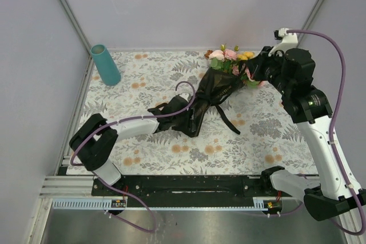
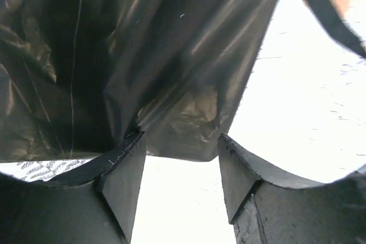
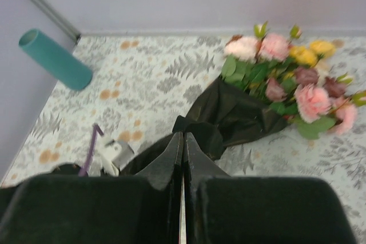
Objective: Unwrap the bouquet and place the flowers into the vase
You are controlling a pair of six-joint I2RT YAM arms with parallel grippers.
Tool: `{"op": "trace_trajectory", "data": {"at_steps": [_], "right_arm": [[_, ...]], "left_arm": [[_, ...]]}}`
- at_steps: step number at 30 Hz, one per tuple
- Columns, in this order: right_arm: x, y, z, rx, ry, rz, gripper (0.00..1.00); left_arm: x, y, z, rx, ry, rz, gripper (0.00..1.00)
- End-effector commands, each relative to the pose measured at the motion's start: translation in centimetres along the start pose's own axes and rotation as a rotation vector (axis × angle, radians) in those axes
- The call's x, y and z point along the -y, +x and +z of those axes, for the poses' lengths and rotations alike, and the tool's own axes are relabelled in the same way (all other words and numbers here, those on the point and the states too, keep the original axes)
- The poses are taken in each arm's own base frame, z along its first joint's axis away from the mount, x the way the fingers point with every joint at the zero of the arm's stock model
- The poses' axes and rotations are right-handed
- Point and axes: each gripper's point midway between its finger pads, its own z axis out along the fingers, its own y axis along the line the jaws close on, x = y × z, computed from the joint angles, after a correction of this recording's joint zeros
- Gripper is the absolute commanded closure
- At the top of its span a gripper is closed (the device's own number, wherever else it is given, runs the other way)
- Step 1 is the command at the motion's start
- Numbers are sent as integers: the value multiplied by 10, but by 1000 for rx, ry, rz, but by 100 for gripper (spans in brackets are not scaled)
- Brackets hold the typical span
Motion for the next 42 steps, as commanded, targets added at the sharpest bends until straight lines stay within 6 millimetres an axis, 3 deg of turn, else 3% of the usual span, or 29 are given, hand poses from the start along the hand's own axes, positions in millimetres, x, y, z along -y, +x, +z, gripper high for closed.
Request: {"op": "trace_trajectory", "data": {"at_steps": [1,5,9,10,13,17,23,28,35,37,40,42], "right_arm": [[-18,48,-6,-139,-137,62,100],[-27,63,-16,-161,-198,100,100],[-46,64,-30,-154,-300,166,100],[-52,66,-32,-154,-337,192,100],[-67,64,-42,-146,-419,256,100],[-76,59,-52,-121,-474,306,100],[-85,56,-65,-116,-533,332,100],[-87,51,-71,-96,-548,339,100],[-89,50,-72,-90,-561,351,100],[-88,52,-71,-89,-557,352,100],[-83,57,-68,-91,-534,346,100],[-78,63,-65,-90,-504,341,100]], "left_arm": [[47,-52,-52,188,164,73,40],[79,-84,-100,328,281,183,29],[117,-104,-136,542,470,423,27],[120,-96,-138,594,500,492,25],[140,-97,-160,791,581,659,12],[163,-100,-161,814,626,800,8],[173,-127,-138,856,534,834,8],[182,-129,-119,871,542,875,9],[194,-134,-97,877,572,860,22],[194,-135,-95,879,569,857,37],[196,-138,-102,903,582,839,75],[196,-138,-107,905,587,824,90]]}}
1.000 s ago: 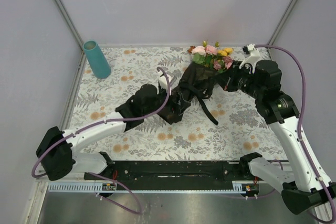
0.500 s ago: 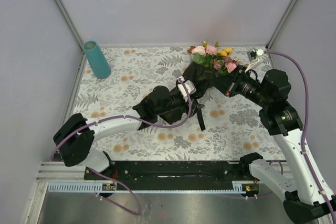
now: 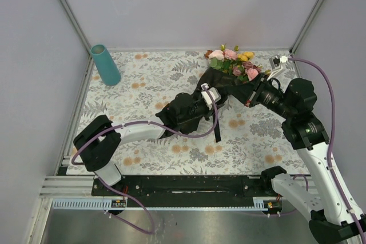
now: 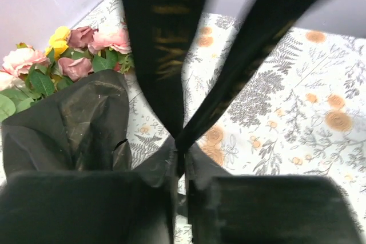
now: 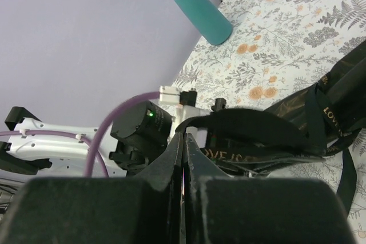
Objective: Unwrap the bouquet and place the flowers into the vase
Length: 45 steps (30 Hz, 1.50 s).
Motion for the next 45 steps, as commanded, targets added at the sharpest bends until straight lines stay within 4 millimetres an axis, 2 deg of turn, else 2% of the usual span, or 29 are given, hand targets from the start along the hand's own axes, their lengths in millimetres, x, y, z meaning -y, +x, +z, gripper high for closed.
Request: {"op": "trace_trajectory", "data": {"at_steps": [1,5,12,16,19,22,25,29,33,36,42,45], "right_arm": [[5,-5,-3,49,20,-29,99],[18,-4,-6,87,70,-46,93],[29,4,-12,108,95,-74,46],[36,9,-14,113,112,-91,27],[44,13,-14,107,138,-93,13],[57,20,-13,98,176,-86,9],[67,28,-10,77,199,-81,9],[74,31,-7,71,212,-77,9],[78,33,-4,62,216,-79,9],[83,37,-1,44,225,-68,10],[89,41,3,29,236,-59,10],[92,42,3,20,253,-65,11]], "left_arm": [[-2,-60,-2,170,-8,14,100],[-3,-78,-14,187,-20,0,100],[-12,-127,-40,246,-80,-44,100],[-22,-166,-53,282,-131,-56,100],[-35,-202,-74,344,-210,-60,100],[-57,-227,-98,364,-336,-55,100],[-77,-241,-122,323,-458,7,100],[-108,-266,-170,291,-657,83,100],[-133,-288,-233,272,-868,131,100],[-157,-294,-283,213,-1073,180,100],[-182,-320,-381,178,-1390,270,100],[-189,-330,-426,104,-1542,338,100]]}}
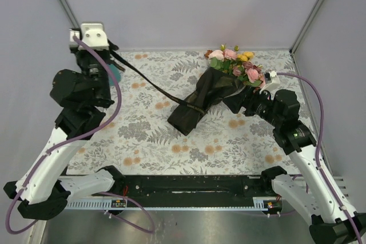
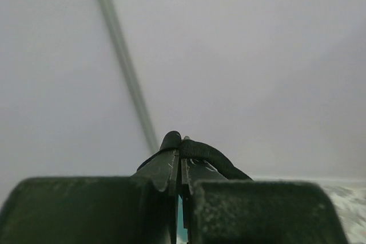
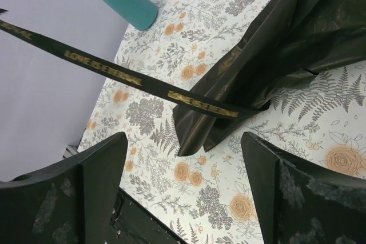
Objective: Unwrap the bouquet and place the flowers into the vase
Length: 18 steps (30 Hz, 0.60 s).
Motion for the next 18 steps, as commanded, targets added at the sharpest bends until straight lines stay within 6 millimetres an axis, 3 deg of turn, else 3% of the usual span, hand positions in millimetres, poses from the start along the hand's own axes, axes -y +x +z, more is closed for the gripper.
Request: {"op": "trace_trajectory", "data": {"at_steps": [1,5,8,12,15,18], "right_arm": [[2,-11,2,36,15,-39,10],[8,-9,2,23,47,-36,10],[8,-7,3,22,44,-28,10],[8,-4,5,15,36,-19,11],[8,-2,4,5,35,-16,11],[10,1,2,-4,40,-24,11]], "left_arm": [[-93,-20,-12,-42,-295,160,100],[-137,-24,-20,-81,-450,286,100],[-143,-10,-18,-128,-460,329,100],[-137,36,-9,-235,-439,399,100],[-149,63,-8,-296,-501,449,100],[-166,63,-13,-292,-593,443,100]]}}
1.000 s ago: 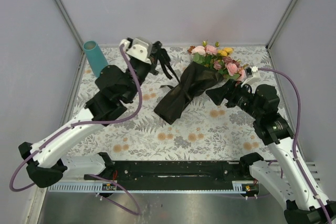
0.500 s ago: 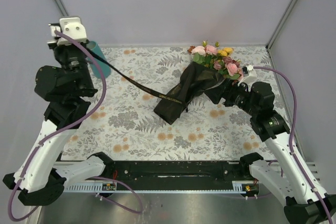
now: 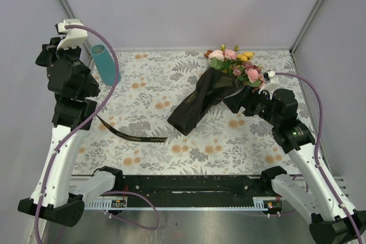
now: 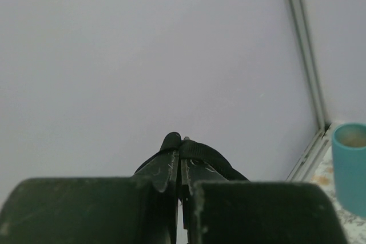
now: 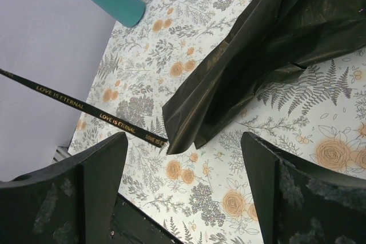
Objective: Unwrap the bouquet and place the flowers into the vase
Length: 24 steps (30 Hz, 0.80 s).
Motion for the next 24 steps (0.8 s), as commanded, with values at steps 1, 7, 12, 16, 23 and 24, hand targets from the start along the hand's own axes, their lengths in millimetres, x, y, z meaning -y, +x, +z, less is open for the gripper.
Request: {"op": "trace_trajectory", "data": {"at_steps": [1,7,12,16,23,24], "right_arm": [[0,-3,-3,17,-1,-21,11],[5,1,2,20,7,-5,11],[19,13,10,-19,53,30,11],[37,16,15,-9,155,117,12],[58,20,22,13,253,203,12],[59,21,23,13,255,206,12]], "left_arm": [[-5,17,7,-54,-77,3,100],[70,79,-10,-211,153,-134,100],[142,156,-45,-386,323,-228,100],[189,207,-80,-528,467,-295,100],[222,280,-120,-730,474,-320,100],[223,291,-125,-755,463,-316,97]]}}
